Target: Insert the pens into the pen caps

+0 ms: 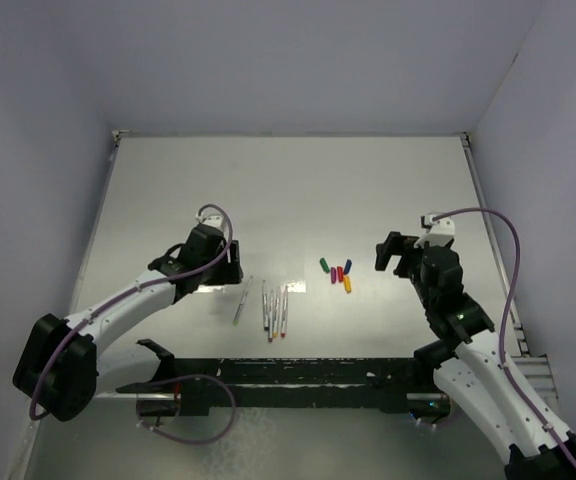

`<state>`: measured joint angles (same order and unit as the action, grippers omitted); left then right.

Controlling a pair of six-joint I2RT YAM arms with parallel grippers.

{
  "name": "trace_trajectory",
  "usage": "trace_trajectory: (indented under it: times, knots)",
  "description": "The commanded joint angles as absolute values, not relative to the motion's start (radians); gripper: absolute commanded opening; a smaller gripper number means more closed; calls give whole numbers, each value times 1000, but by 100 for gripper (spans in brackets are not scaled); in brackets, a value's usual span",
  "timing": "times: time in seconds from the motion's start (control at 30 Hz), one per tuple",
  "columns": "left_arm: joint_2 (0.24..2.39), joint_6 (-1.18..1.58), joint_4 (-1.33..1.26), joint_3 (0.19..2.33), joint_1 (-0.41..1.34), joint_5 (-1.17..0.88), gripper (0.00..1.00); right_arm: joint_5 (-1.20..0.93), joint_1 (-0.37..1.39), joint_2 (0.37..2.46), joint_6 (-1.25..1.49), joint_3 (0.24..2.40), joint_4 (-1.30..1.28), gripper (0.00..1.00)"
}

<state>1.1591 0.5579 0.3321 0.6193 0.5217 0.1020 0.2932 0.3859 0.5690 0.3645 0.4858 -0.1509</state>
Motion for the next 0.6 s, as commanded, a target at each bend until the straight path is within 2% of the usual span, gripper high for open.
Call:
trace_trajectory:
  times: [0.0, 0.1, 0.2, 0.3, 0.57]
  knots:
    - [1135, 607, 373, 633, 542, 44, 69, 285, 387, 565, 374, 519, -145, 99]
    - [1124, 628, 383, 613, 572, 46, 70, 285, 387, 556, 376, 512, -139, 99]
    - [1124, 624, 386, 605, 594, 46, 77, 282, 387, 551, 377, 503, -131, 99]
    - [1128, 627, 410, 617, 624, 63, 76, 279, 387, 554, 377, 503, -134, 99]
    - [1165, 686, 545, 689, 700, 135, 63, 284, 387, 539, 380, 493, -142, 99]
